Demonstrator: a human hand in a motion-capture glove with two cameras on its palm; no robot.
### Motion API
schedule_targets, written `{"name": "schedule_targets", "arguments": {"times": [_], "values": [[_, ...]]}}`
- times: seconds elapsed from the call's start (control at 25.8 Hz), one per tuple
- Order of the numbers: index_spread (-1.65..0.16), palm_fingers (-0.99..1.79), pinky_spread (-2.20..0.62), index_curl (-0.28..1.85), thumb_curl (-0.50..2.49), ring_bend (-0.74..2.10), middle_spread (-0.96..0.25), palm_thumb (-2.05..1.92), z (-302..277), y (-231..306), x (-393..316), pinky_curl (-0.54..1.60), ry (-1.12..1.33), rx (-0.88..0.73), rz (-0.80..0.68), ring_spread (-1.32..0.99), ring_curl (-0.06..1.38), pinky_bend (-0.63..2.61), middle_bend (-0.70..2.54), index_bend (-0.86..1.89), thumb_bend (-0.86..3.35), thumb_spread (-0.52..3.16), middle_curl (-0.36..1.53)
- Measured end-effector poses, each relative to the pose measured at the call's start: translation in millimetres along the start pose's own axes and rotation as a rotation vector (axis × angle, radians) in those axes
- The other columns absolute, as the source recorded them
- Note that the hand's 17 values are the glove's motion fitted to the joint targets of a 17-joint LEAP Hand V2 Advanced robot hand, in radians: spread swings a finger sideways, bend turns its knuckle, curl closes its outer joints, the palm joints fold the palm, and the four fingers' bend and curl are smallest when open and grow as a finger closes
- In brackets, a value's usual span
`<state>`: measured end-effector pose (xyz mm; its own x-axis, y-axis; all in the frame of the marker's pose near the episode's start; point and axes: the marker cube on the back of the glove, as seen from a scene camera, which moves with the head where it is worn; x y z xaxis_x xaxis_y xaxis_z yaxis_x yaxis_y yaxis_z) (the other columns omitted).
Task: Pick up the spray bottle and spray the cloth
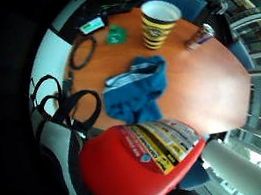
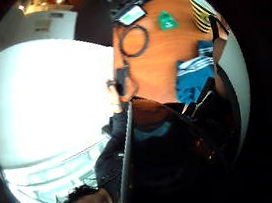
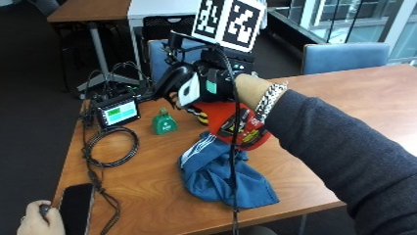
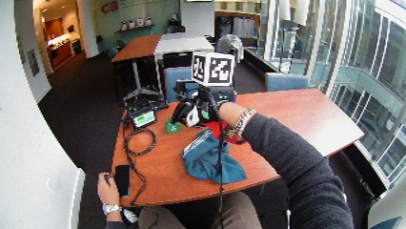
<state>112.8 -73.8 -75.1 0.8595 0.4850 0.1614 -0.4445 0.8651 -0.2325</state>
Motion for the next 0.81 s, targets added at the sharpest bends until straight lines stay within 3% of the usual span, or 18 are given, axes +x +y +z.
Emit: {"name": "schedule_targets", "arguments": {"times": [0.23,0.39,0.81], "values": [[-0.33,1.35,-0.30,0.62,0.78,0.67,-0.22,1.01,-9,-7,-46,0.40,-0.493,0.141,-0.152,-0.23,0.46,0.36,0.58,0.19,-0.03,0.22,0.52],[-0.33,1.35,-0.30,0.62,0.78,0.67,-0.21,1.01,9,-21,-63,0.40,-0.771,0.295,-0.169,-0.22,0.46,0.36,0.58,0.19,-0.03,0.22,0.52],[-0.33,1.35,-0.31,0.62,0.78,0.67,-0.20,1.02,86,-50,-70,0.40,-0.916,0.466,-0.151,-0.22,0.46,0.36,0.59,0.19,-0.03,0.21,0.52]]}}
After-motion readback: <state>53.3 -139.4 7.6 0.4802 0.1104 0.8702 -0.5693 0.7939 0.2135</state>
